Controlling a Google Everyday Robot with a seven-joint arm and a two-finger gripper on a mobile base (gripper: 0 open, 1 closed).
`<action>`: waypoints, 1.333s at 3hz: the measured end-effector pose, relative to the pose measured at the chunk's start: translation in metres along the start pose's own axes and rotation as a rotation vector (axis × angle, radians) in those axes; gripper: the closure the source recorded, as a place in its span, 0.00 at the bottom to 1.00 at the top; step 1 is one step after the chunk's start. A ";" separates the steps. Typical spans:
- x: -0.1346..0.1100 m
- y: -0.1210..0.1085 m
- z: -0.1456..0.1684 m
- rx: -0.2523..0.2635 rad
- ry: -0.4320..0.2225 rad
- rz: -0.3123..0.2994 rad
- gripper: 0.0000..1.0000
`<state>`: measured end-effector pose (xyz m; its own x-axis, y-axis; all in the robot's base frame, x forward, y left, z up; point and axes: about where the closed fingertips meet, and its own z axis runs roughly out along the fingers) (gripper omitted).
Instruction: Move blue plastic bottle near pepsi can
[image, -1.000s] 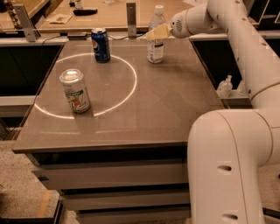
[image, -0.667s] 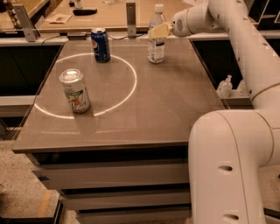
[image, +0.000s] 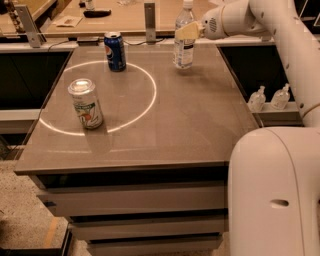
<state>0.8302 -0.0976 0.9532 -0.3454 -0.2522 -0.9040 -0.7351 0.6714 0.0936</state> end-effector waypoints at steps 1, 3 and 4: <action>-0.020 0.029 -0.011 -0.035 -0.015 -0.013 1.00; -0.063 0.106 -0.003 -0.154 -0.036 -0.094 1.00; -0.072 0.127 0.013 -0.176 -0.025 -0.139 1.00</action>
Offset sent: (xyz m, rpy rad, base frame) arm -0.0815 0.0954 0.0855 0.0214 -0.0463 0.2155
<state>0.7688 0.0149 1.0248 -0.2203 -0.3148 -0.9232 -0.8660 0.4986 0.0367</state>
